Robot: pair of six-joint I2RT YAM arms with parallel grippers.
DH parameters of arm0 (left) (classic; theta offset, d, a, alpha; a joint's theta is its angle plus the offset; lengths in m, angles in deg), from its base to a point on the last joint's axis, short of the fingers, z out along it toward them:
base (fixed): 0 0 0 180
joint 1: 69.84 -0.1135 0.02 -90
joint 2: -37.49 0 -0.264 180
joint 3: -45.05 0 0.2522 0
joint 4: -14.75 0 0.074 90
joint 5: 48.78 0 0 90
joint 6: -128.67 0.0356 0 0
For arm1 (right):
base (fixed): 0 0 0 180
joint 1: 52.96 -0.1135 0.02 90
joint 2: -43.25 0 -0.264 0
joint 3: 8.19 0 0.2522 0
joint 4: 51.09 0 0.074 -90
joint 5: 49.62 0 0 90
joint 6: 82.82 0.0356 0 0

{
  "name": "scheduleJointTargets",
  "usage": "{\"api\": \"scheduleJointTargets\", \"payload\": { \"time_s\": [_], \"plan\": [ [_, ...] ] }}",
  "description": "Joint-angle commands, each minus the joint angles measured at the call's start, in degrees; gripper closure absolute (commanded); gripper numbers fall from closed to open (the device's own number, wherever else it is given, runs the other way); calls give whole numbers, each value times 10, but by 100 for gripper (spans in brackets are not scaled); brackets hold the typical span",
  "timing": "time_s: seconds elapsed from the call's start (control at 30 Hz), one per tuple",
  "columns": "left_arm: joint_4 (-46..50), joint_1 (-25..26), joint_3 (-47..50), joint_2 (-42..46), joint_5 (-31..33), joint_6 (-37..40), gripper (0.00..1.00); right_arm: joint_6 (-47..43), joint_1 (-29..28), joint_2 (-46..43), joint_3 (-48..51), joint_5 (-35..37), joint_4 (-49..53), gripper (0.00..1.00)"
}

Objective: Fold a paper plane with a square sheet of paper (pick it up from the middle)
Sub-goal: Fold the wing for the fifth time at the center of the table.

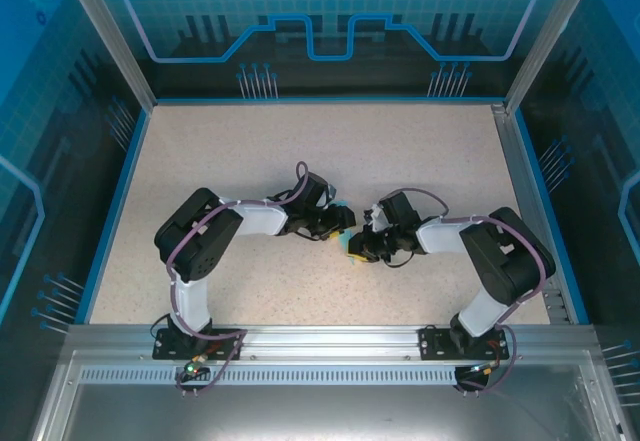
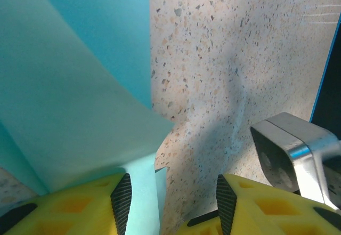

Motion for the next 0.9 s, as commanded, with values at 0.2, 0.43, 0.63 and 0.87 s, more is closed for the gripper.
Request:
{"api": "scheduleJointTargets", "payload": {
  "time_s": [0.2, 0.43, 0.63, 0.87],
  "plan": [
    [49, 0, 4, -30, 0, 13, 50, -35, -6, -3, 24, 14, 88, 86],
    [52, -1, 0, -35, -1, 14, 50, -43, -9, -1, 38, 27, 116, 87],
    [55, 0, 0, -36, 1, 12, 50, -48, -9, -9, 47, 5, 119, 87],
    [58, 0, 0, -40, -1, 14, 51, -49, -7, -33, 42, -6, 124, 88]
  ]
}}
